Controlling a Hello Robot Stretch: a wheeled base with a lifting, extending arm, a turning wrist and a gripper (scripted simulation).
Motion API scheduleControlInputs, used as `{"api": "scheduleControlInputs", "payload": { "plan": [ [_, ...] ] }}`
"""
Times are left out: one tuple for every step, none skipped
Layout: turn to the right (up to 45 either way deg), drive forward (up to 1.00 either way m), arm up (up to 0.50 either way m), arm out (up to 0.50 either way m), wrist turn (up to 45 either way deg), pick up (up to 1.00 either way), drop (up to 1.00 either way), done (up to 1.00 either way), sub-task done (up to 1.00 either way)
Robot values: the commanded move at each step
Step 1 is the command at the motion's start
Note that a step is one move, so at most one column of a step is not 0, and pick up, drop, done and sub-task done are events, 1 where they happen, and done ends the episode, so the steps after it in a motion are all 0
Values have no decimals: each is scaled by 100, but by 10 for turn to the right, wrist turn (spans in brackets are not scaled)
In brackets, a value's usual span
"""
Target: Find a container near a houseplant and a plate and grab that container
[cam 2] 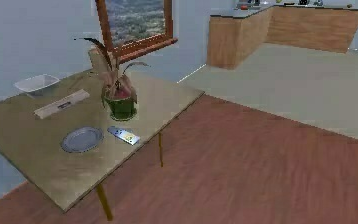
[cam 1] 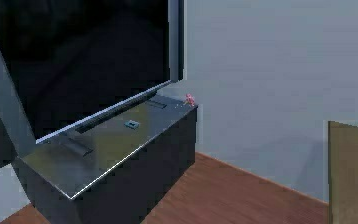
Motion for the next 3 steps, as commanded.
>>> {"api": "scheduleControlInputs", "payload": {
  "plan": [
    [0,55,0,0,0,0,0,0,0],
    [450,0,0,0,0,0,0,0,0],
    [30,0,0,0,0,0,0,0,0]
  ]
}}
